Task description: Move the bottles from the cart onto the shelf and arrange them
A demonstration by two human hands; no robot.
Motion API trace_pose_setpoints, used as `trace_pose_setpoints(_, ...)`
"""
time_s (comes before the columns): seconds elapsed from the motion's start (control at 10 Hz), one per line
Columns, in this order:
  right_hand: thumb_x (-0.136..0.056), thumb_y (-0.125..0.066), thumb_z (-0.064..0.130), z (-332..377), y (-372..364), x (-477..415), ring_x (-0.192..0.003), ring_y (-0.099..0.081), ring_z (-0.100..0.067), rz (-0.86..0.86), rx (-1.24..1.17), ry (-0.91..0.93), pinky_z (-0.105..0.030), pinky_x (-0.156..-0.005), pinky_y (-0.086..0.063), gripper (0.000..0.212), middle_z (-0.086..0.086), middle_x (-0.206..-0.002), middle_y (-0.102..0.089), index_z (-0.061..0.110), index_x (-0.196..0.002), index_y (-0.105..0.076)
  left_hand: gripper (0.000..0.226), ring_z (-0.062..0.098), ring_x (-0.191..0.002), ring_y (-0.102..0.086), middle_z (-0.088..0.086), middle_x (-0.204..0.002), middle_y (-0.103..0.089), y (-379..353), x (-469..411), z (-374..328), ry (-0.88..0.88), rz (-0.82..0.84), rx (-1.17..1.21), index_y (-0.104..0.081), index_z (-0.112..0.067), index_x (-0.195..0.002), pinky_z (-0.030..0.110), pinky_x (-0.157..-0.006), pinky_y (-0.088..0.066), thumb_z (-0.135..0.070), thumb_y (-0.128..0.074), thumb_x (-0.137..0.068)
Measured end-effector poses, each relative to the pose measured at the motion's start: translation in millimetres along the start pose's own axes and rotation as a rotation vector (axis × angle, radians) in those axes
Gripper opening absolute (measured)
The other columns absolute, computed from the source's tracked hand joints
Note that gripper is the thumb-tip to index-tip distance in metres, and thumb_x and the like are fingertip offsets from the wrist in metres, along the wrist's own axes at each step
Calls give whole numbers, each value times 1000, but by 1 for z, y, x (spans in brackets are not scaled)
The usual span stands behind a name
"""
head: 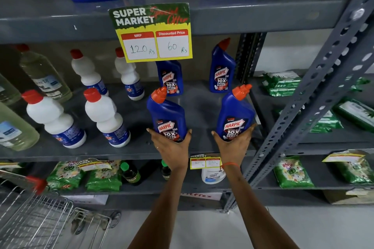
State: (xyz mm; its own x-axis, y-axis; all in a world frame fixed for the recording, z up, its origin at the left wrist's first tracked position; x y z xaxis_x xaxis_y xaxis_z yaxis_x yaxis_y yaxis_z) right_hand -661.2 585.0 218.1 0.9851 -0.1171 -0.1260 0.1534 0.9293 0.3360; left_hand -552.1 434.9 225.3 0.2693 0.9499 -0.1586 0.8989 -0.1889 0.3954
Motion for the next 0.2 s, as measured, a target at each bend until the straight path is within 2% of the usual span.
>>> trace_pose_setpoints(0.1,-50,-89,38,12,3,5,-139,-28,-34,-3,-4,-8,-37,-113,-24,134,-21,-151,-28,3,-148,-5,136,37,-142,-21,23,-154,-20,13,2,-10,-22,31,-19,3,-2,-148,49,-113,-27,-61,-79,-58)
trace_pose_setpoints(0.2,-52,-86,48,21,6,19,-141,-23,-36,-67,-16,2,-44,-115,-22,135,-22,-152,-24,3,-148,-3,126,33,-148,-9,21,-159,-7,31,5,-23,-194,-34,-44,3,1,-148,49,-120,-20,-65,-69,-68)
Point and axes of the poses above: each hand's wrist, its own x-axis away from the middle knuckle, its own y-axis out of the back of the hand, z = x × y, the point moved 4 cm from there along -x, towards the middle knuckle
